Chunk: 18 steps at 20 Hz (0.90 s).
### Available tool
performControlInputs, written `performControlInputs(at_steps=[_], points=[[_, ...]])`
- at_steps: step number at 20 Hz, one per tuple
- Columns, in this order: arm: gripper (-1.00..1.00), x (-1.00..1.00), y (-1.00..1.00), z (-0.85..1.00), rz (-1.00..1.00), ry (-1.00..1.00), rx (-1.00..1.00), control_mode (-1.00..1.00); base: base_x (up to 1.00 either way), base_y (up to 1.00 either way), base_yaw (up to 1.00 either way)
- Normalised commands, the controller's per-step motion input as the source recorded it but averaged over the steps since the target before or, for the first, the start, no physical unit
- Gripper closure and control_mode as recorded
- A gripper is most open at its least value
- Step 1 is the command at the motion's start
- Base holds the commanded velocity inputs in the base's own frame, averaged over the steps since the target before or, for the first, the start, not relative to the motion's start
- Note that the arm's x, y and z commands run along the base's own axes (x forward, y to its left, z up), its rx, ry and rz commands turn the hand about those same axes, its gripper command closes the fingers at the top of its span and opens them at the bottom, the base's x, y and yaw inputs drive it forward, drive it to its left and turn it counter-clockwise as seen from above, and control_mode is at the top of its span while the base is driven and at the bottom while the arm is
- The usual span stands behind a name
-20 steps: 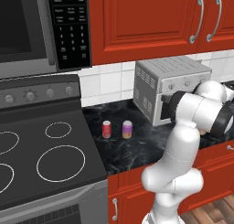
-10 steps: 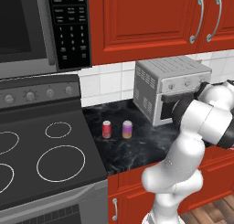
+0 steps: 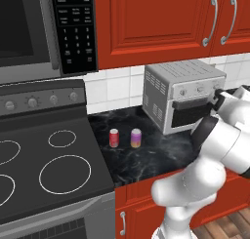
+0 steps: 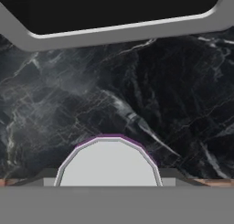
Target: Four empty soda cans are scattered around the kitchen. Gather all the cans and cluster them next to the stove for recycling.
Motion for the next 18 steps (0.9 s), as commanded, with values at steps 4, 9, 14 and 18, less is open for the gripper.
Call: performControlInputs(at_steps=[4,9,14,18], points=[[1.00,-0.18,0.41,0.00,-0.08,-0.03,0.00,-1.00,0.00,0.00,0.00],[1.00,-0.16,0.43,0.00,-0.09,-0.10,-0.01,-1.00,0.00,0.00,0.00],[1.00,-0.08,0.45,0.00,-0.10,-0.14,-0.04,-1.00,0.00,0.00,0.00],[1.00,-0.08,0.44,0.00,-0.12,-0.10,-0.07,-1.00,0.00,0.00,0.00]])
